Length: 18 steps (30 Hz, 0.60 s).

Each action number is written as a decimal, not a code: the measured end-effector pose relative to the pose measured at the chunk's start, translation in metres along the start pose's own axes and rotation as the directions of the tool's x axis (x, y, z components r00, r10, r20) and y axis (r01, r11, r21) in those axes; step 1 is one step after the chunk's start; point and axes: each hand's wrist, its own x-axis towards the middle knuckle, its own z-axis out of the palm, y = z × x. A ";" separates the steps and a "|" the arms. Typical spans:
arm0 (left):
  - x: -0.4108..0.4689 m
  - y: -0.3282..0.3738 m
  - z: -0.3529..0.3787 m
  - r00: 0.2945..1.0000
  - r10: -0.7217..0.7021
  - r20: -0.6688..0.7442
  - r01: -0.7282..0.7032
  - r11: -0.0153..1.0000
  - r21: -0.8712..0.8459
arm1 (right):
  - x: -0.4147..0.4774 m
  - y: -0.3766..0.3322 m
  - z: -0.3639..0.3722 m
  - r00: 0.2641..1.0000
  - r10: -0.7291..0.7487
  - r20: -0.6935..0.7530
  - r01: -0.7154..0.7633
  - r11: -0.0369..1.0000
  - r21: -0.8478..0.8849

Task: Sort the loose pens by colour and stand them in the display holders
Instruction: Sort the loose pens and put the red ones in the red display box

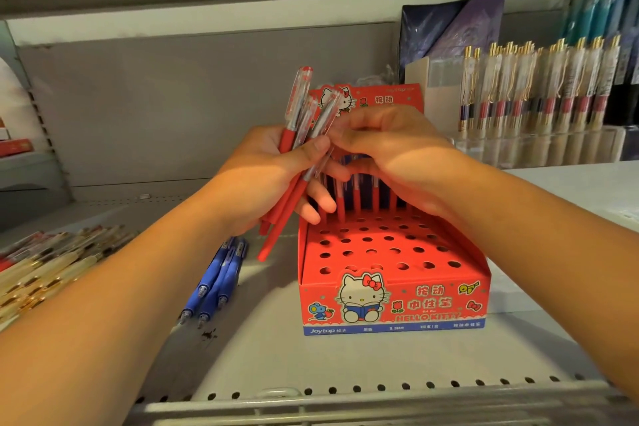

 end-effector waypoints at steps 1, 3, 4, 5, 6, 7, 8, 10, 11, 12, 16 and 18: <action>0.000 0.000 0.000 1.000 0.001 0.001 -0.001 1.000 -0.004 | 0.000 -0.001 0.001 1.000 -0.005 -0.019 0.005 1.000 -0.016; 0.001 0.000 0.000 1.000 -0.004 -0.006 0.004 1.000 -0.014 | 0.000 -0.003 0.002 0.998 -0.013 -0.059 0.012 1.000 -0.016; 0.001 0.000 -0.001 1.000 -0.008 -0.016 0.008 1.000 -0.020 | 0.000 -0.005 0.002 0.997 -0.014 -0.079 0.014 1.000 -0.003; 0.001 0.000 -0.002 1.000 -0.013 -0.028 0.013 1.000 -0.024 | 0.000 -0.006 0.002 0.995 -0.006 -0.099 0.008 1.000 0.015; 0.001 0.000 -0.002 0.999 -0.019 -0.039 0.019 1.000 -0.022 | 0.000 -0.008 0.002 0.993 0.011 -0.121 -0.006 0.999 0.041; 0.001 0.000 -0.002 0.999 -0.026 -0.046 0.025 1.000 -0.018 | 0.000 -0.011 0.001 0.989 0.034 -0.147 -0.023 0.997 0.075; 0.001 0.000 -0.002 0.998 -0.032 -0.046 0.031 0.999 -0.016 | 0.001 -0.013 0.000 0.983 0.055 -0.175 -0.034 0.992 0.120; 0.001 0.000 -0.001 0.999 -0.038 -0.039 0.037 0.999 -0.024 | 0.002 -0.018 -0.004 0.967 0.084 -0.240 -0.030 0.975 0.219; 0.002 -0.001 -0.001 0.998 -0.039 -0.039 0.039 0.999 -0.021 | 0.003 -0.020 -0.006 0.957 0.088 -0.277 -0.019 0.970 0.244; 0.002 -0.001 -0.002 0.998 -0.040 -0.043 0.039 0.999 -0.011 | 0.004 -0.021 -0.009 0.945 0.083 -0.316 -0.005 0.971 0.239; 0.004 -0.002 -0.004 0.996 -0.039 -0.078 0.041 0.999 0.026 | 0.007 -0.021 -0.015 0.904 0.007 -0.429 0.011 0.999 0.038; 0.004 -0.004 -0.005 0.996 -0.024 -0.090 0.028 0.999 0.046 | 0.009 -0.019 -0.016 0.897 -0.030 -0.442 0.011 0.999 -0.046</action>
